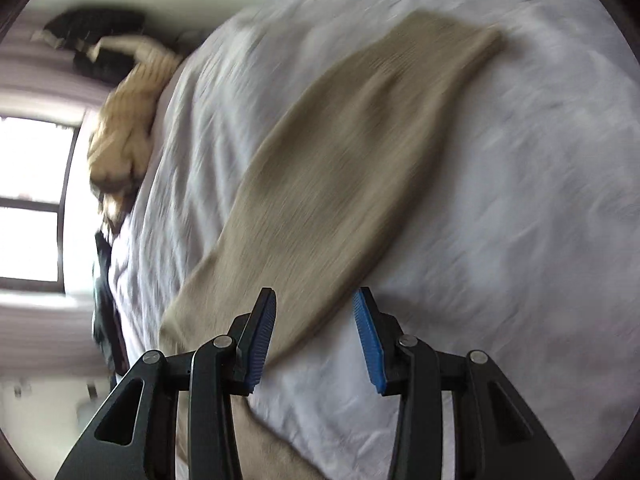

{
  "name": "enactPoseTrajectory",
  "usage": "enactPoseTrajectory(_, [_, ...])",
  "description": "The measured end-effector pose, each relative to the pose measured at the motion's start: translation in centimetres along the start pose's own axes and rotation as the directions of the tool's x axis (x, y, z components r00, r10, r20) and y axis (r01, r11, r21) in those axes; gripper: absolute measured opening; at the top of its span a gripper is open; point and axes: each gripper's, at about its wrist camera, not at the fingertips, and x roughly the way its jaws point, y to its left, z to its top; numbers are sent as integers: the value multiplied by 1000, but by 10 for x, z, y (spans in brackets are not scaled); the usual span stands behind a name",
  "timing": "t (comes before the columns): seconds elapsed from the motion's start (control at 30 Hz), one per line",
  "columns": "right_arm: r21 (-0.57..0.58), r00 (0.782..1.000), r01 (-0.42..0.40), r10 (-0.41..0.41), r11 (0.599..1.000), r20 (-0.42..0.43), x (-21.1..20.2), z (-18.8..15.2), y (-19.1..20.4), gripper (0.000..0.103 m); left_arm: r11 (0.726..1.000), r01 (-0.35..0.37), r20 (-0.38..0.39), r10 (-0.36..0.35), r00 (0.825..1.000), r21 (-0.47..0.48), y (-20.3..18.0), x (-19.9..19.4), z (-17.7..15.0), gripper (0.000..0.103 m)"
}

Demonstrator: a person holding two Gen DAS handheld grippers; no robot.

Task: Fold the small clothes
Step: 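Grasp the other sleeve with the right tool and fold it across the body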

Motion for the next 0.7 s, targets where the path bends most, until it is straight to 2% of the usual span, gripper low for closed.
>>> enactPoseTrajectory(0.13, [152, 997, -59, 52, 987, 50, 1, 28, -24, 46, 1000, 21, 11, -21, 1000, 14, -19, -2, 0, 102])
enactPoseTrajectory(0.2, [207, 991, -128, 119, 970, 58, 8, 39, -31, 47, 999, 33, 17, -33, 999, 11, -25, -5, 0, 102])
enactPoseTrajectory(0.23, [225, 985, -174, 165, 959, 57, 12, 43, -33, 41, 999, 37, 22, -37, 999, 9, -26, -7, 1, 102])
enactPoseTrajectory(0.27, [240, 972, -235, 229, 942, 55, 17, 47, -33, 23, 999, 39, 27, -39, 999, 8, -27, -9, 3, 102])
enactPoseTrajectory(0.3, [245, 962, -272, 267, 931, 52, 19, 48, -33, 12, 999, 38, 32, -38, 999, 6, -27, -11, 4, 102])
enactPoseTrajectory(0.33, [243, 946, -321, 321, 915, 40, 23, 50, -29, 7, 999, 36, 37, -36, 999, 5, -27, -11, 4, 102])
enactPoseTrajectory(0.37, [230, 938, -342, 344, 911, 35, 23, 52, -24, 7, 999, 34, 40, -34, 999, 4, -27, -12, 6, 102])
enactPoseTrajectory(0.43, [161, 920, -389, 393, 907, 11, 22, 54, -6, 7, 1000, 27, 50, -27, 998, 1, -22, -15, 5, 102])
enactPoseTrajectory(0.53, [23, 873, -481, 481, 876, -79, 25, 52, 42, 7, 1000, 16, 71, -15, 997, -12, -13, -19, 6, 102])
enactPoseTrajectory(0.6, [-98, 839, -535, 514, 839, -177, 30, 39, 88, 7, 1000, 6, 90, -4, 996, -22, -4, -23, 6, 102])
enactPoseTrajectory(0.7, [-293, 804, -581, 480, 760, -350, 44, -3, 161, 7, 999, -7, 110, 12, 994, -43, 11, -27, 6, 102])
